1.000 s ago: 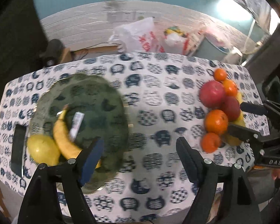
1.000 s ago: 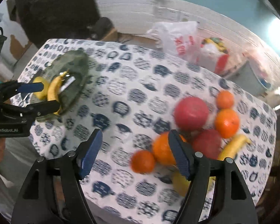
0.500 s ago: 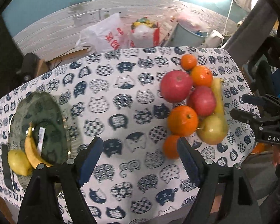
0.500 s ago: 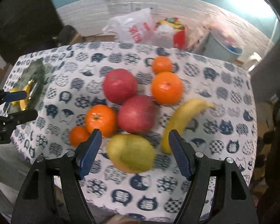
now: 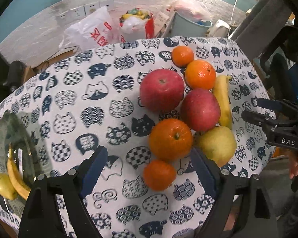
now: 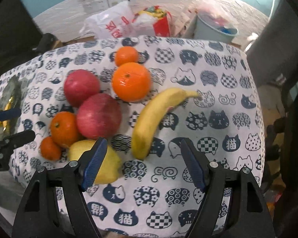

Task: Organize fruits
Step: 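Move both tools back to the fruit pile, right tool toward the second banana, then grasp the large orange with the left tool while the right tool grasps the banana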

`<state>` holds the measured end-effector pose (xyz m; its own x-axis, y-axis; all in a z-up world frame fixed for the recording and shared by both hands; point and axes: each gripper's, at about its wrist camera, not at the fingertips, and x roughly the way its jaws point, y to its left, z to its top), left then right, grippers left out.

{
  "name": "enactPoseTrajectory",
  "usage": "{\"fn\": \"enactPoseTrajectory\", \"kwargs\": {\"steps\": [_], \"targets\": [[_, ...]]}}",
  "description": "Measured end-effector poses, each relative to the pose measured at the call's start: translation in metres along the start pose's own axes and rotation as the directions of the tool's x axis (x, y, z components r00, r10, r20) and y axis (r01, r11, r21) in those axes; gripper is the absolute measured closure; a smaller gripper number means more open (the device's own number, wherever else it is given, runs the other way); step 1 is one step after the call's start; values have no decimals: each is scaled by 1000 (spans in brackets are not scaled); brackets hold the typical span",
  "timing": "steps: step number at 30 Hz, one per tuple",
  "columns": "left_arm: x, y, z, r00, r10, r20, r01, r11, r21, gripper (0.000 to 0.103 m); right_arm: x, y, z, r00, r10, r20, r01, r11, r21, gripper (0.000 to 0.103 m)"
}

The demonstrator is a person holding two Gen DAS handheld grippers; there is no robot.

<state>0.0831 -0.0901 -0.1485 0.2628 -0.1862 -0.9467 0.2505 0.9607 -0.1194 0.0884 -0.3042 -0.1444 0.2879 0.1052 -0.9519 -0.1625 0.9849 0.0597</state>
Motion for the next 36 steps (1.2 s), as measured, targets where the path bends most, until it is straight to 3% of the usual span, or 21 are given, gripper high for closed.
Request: {"fn": "enactPoseTrajectory", "kwargs": {"steps": [7,18,29,31,33,36], "targets": [[27,-5,8,997,-65,-52,63,997,-35,16,21,-20,0,999,-13,-34,14,999,42,27],[55,-22,14,995,-19,-100,22,999,27,16,55,-24,1,999,6,-49,-3,997,73,27],[75,-14,16,991,-77,-111,77,997,-5,16,95,-13,12,998,-10,-59,12,999,35,27],[76,-14,16,990,-86,-112,86,996,-6,16,94,-6,13,999,-17,-45,16,1000,-14,35],[76,-14,16,989,-96,-110,96,995,1,17,91,0,12,999,16,-46,-19,999,-49,58],[72,-17,15,987,-117,-106,119,993,20,30,87,6,8,998,-4,-61,-1,996,-85,65]]}}
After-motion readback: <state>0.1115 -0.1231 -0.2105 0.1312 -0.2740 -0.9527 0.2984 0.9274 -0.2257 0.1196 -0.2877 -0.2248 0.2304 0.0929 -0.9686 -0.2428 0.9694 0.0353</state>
